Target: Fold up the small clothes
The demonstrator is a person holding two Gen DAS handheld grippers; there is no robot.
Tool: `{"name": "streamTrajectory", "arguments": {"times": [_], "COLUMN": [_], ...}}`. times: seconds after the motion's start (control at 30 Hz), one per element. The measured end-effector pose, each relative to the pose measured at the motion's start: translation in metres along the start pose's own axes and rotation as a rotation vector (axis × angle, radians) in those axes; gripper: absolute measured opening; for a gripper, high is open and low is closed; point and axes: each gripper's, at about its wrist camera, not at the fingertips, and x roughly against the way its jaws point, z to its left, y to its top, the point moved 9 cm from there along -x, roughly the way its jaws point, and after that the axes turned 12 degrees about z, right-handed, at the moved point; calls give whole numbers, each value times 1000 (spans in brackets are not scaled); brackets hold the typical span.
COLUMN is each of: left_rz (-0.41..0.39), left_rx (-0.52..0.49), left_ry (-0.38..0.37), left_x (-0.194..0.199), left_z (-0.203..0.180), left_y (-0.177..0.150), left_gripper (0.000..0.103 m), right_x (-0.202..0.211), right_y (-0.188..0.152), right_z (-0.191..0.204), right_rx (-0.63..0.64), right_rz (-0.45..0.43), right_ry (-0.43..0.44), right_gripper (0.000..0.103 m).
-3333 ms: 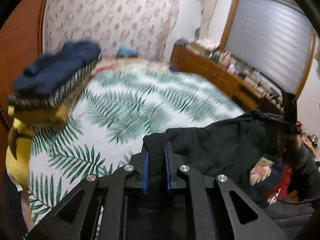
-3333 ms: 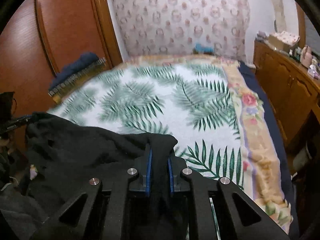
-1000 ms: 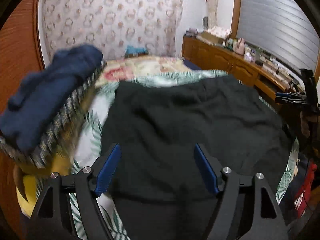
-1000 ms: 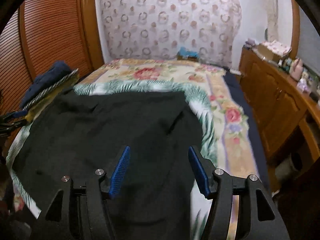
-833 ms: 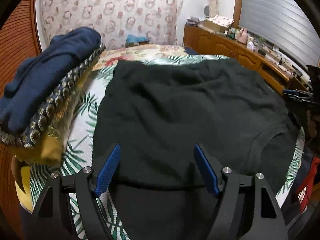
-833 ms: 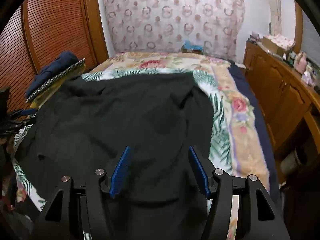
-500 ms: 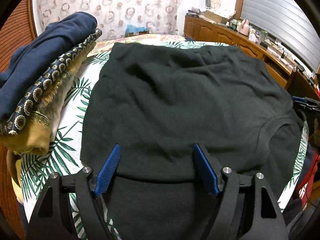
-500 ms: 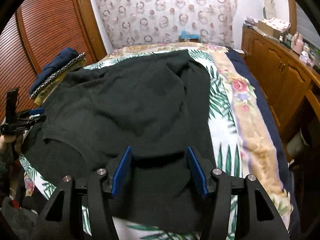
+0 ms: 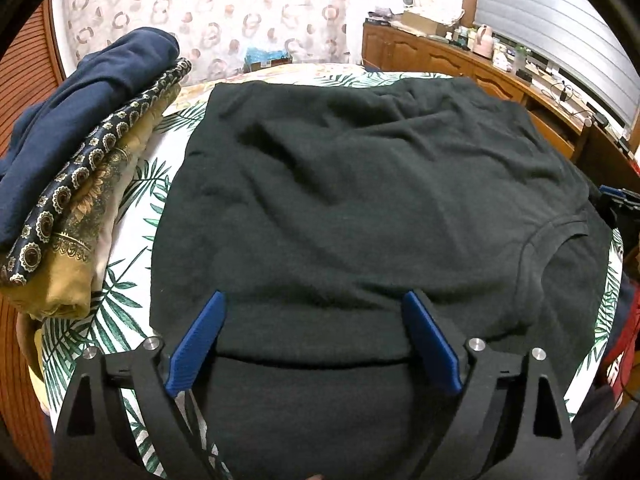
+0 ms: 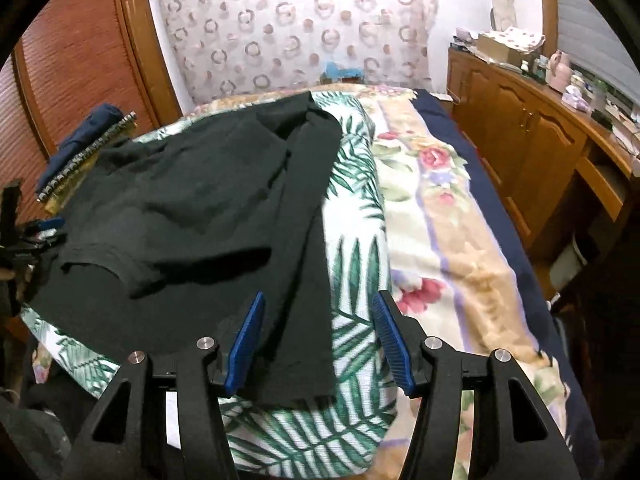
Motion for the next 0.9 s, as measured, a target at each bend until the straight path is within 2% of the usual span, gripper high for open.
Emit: {"name": "streamTrajectory", "arguments": {"times": [0.13, 0.3, 0.53, 0.6, 0.67, 0.9], "left_rz": [-1, -1, -1, -1, -2, -2], "left_rx": [-1, 0, 0, 0, 0, 1], "left_ry": [0, 1, 0, 0, 0, 0], "left_x": [0, 0, 0, 0, 0, -1], "left_z": [-1, 0, -1, 0, 0, 0], "left_y": [1, 0, 0, 0, 0, 0], "left_gripper": [91, 91, 91, 91, 91, 91], "right_x": [11, 9, -17, -17, -12, -26], "right_y": [10, 13, 13, 15, 15, 28], "right_z": [22, 42, 46, 40, 35, 52], "right_rx": [19, 9, -15, -33, -65, -62], "right_rz": [-44, -56, 6, 7, -2, -22], "right_ry": [61, 169, 123, 97, 115, 90], "right_gripper": [58, 58, 58, 58, 58, 57]}}
